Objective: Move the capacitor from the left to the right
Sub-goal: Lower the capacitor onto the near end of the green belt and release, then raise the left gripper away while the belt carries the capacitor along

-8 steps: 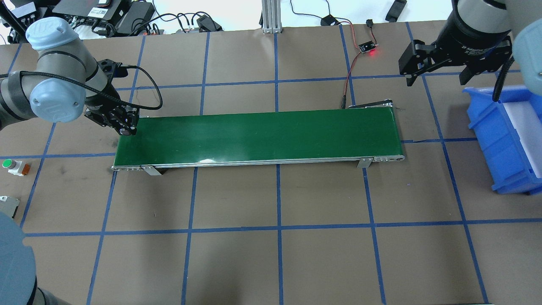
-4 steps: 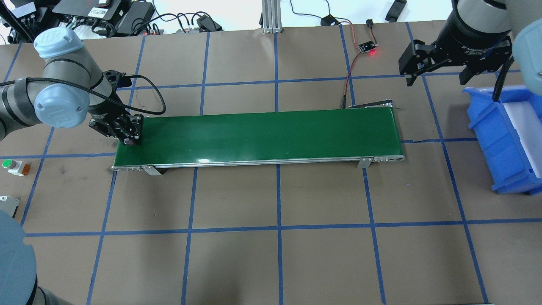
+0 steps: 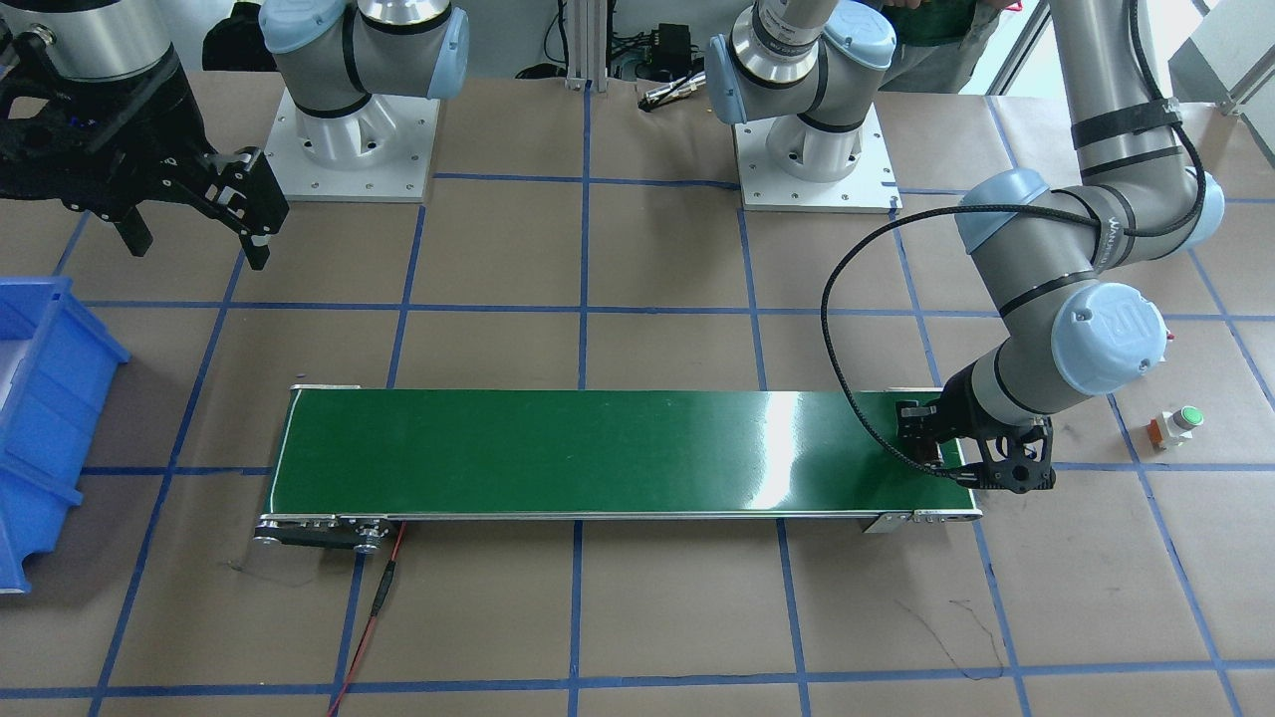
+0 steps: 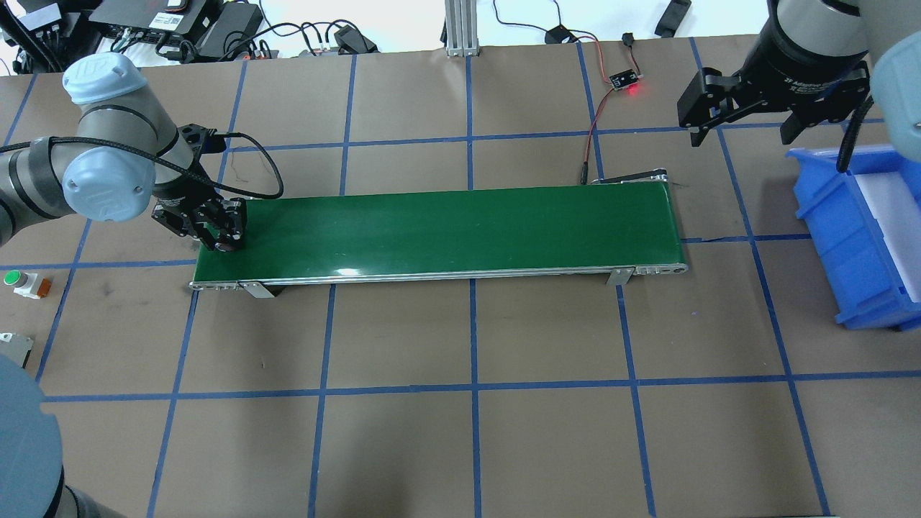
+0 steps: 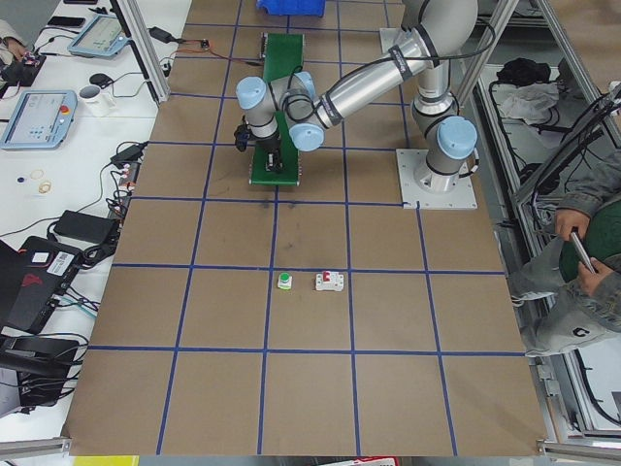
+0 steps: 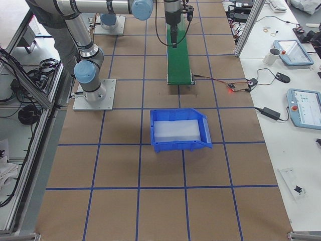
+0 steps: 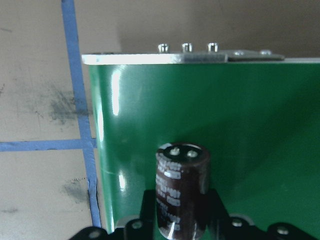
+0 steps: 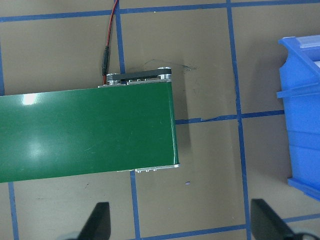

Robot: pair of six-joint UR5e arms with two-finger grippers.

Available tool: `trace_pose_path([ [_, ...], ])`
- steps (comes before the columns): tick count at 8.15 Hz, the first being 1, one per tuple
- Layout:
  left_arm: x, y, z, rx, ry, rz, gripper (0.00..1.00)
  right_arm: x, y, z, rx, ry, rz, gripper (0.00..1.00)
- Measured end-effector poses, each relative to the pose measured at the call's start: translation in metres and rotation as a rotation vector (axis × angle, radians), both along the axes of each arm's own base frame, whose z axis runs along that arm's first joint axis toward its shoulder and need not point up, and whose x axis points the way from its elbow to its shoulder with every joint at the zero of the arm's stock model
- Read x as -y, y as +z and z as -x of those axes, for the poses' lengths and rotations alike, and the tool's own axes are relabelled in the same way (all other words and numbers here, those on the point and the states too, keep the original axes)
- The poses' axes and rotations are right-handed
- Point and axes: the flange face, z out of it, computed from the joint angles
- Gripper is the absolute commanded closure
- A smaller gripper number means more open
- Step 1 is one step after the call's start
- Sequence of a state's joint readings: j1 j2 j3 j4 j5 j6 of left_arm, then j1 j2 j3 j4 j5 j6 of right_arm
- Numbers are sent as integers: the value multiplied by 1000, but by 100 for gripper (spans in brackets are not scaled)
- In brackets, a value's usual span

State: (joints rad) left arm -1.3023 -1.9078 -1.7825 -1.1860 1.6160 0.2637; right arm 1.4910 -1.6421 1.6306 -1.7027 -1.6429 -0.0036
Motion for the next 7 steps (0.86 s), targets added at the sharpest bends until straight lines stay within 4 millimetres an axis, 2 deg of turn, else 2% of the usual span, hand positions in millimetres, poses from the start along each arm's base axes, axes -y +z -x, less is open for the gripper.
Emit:
trace_pose_path([
  [2,0,4,1,-1,-3,3,0,0,0,0,0,0,0,0],
  [3,-1,12,3,1,-7,15,0,0,0,0,0,0,0,0],
  [4,0,27,7,4,-10,44,0,0,0,0,0,0,0,0],
  [7,13,105,8,10,-12,200,0,0,0,0,2,0,0,0],
])
